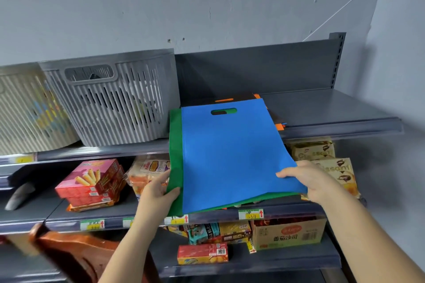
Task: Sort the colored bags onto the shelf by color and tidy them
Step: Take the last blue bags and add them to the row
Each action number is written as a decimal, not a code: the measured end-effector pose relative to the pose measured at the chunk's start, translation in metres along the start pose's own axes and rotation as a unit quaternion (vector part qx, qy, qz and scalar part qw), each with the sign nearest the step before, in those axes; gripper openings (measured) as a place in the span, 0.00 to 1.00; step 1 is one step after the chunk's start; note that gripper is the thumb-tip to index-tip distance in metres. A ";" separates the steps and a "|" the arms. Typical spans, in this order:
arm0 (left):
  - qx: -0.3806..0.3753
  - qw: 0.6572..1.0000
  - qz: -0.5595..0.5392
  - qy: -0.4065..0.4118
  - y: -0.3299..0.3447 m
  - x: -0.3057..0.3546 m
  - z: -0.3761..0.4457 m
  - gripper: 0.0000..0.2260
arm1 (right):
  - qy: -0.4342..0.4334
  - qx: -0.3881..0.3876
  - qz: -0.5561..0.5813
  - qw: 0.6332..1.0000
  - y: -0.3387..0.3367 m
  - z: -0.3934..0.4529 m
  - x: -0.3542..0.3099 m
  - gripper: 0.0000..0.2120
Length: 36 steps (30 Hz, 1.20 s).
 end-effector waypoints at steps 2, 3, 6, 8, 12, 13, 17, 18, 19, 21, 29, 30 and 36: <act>-0.002 1.000 -0.006 -0.026 0.006 -0.012 -0.005 0.20 | -0.004 0.018 0.005 1.000 -0.002 -0.010 0.016 0.07; -0.006 0.999 -0.014 -0.044 0.009 -0.018 -0.007 0.19 | -0.003 0.025 0.009 1.000 -0.003 -0.016 0.025 0.07; -0.026 0.996 -0.039 -0.081 0.017 -0.036 -0.010 0.14 | 0.007 0.049 0.029 0.998 -0.010 -0.035 0.055 0.08; -0.043 0.996 -0.025 -0.075 0.023 -0.043 -0.010 0.18 | 0.011 0.068 0.038 0.997 -0.015 -0.048 0.071 0.09; -0.091 0.996 0.021 0.007 0.042 -0.042 -0.011 0.21 | 0.000 0.126 0.070 0.990 -0.024 -0.079 0.091 0.07; -0.104 0.993 0.041 0.033 0.046 -0.039 -0.013 0.21 | -0.005 0.148 0.076 0.986 -0.027 -0.088 0.094 0.06; -0.157 0.976 0.095 0.121 0.064 -0.031 -0.016 0.22 | -0.030 0.242 0.085 0.966 -0.035 -0.127 0.108 0.04; -0.158 0.973 0.100 0.139 0.065 -0.032 -0.016 0.22 | -0.038 0.251 0.082 0.964 -0.035 -0.135 0.110 0.04; -0.174 0.965 0.101 0.166 0.072 -0.028 -0.017 0.21 | -0.048 0.278 0.083 0.956 -0.036 -0.149 0.113 0.05; -0.201 0.953 0.082 0.211 0.083 -0.024 -0.023 0.21 | -0.060 0.323 0.087 0.940 -0.036 -0.175 0.119 0.07; -0.382 0.902 -0.103 0.173 0.140 -0.027 -0.057 0.14 | -0.111 0.461 0.194 0.859 -0.024 -0.302 0.165 0.08; -0.415 0.887 -0.118 0.165 0.148 -0.028 -0.065 0.14 | -0.112 0.479 0.202 0.847 -0.022 -0.318 0.172 0.07; -0.549 0.806 -0.181 0.129 0.176 -0.020 -0.142 0.13 | -0.130 0.554 0.270 0.777 -0.007 -0.410 0.206 0.06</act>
Point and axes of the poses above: each hand's wrist, its own z-axis towards the middle knuckle, its own y-axis out of the palm, x = y × z, the point moved 3 cm from there along z, towards the middle knuckle, and after that the axes turned 8 degrees about z, right-handed, at the moved point
